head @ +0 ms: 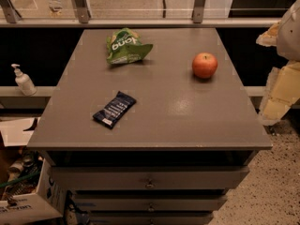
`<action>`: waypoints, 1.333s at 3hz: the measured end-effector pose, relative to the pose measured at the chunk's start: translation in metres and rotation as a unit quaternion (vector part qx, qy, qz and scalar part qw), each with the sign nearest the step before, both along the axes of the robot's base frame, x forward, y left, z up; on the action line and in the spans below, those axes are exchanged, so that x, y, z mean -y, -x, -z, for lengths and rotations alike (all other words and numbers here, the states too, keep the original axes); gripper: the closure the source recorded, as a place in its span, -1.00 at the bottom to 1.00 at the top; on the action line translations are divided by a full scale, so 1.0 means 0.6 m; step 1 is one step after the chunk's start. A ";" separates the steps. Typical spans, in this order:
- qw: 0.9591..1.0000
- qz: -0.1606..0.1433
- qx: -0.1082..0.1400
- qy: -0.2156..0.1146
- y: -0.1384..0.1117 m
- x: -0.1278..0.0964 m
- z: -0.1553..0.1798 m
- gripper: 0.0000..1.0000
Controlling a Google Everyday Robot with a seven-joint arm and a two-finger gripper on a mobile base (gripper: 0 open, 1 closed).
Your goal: Move apple near rxbar blueberry
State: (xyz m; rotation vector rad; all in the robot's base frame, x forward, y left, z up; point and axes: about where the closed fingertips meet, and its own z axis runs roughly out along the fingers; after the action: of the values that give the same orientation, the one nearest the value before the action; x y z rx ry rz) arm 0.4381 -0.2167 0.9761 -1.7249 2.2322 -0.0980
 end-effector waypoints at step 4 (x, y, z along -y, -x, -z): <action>0.999 0.003 0.024 -0.036 -0.021 0.004 0.014 -1.00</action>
Offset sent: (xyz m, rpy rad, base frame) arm 0.0043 0.0009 -0.0050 0.0320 -0.0299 0.0067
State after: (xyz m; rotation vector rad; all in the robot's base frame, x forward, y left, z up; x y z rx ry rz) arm 0.4510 -0.2189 0.9674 -1.6603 2.1789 -0.0586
